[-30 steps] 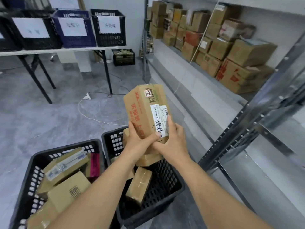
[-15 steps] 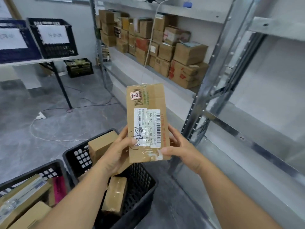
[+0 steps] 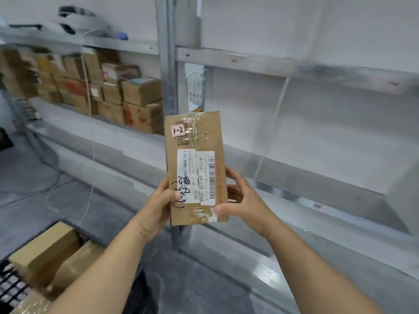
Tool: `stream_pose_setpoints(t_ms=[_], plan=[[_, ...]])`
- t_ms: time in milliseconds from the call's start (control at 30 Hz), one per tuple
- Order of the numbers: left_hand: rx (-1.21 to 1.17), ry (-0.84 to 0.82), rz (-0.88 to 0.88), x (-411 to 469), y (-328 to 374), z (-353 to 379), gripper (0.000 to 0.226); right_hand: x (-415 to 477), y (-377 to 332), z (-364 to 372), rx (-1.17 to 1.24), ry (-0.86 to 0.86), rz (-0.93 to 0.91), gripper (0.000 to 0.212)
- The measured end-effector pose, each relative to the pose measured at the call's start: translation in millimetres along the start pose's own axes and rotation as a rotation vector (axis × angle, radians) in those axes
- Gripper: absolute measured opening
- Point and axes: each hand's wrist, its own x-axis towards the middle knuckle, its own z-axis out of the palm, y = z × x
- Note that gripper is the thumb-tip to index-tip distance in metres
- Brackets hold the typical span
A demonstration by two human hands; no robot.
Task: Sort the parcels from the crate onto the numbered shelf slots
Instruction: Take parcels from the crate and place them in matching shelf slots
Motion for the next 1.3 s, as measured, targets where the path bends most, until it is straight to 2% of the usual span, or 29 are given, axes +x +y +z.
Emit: stream_pose_setpoints(t_ms=[167,267,333,467,667,767,967,1100,1300], plan=[[0.143,-0.065,0.084,-4.0,17.2,73.6,0.078,-54.9,-16.0,-58.0,-0.021,0.109,-0.055,0.089],[0.195,-0.029,0.155,-9.2,30.9,112.4,0.084,-85.2,-25.5,-91.5,-0.003,0.165,-0.103,0.091],[0.296,-0.008,0.205,-12.9,39.3,136.2,0.084,-104.9,-33.8,-112.9,-0.002,0.215,-0.138,0.091],[0.5,0.049,0.343,-15.2,50.1,178.0,0.061,-139.7,-48.1,-155.1,-0.034,0.307,-0.2,0.091],[0.874,0.043,0.53,-5.6,71.2,221.2,0.065,-173.7,-76.1,-211.9,-0.12,0.438,-0.261,0.097],[0.993,0.036,0.608,5.7,86.9,237.6,0.067,-177.0,-91.6,-234.8,-0.136,0.484,-0.292,0.104],[1.185,0.038,0.706,47.1,121.8,259.5,0.068,-168.2,-121.3,-274.2,-0.169,0.557,-0.353,0.098],[1.224,0.028,0.745,88.4,140.3,270.9,0.069,-146.9,-137.5,-295.2,-0.214,0.614,-0.375,0.092],[1.233,0.013,0.808,166.4,167.9,278.5,0.069,-90.2,-160.5,-327.0,-0.275,0.7,-0.387,0.093]])
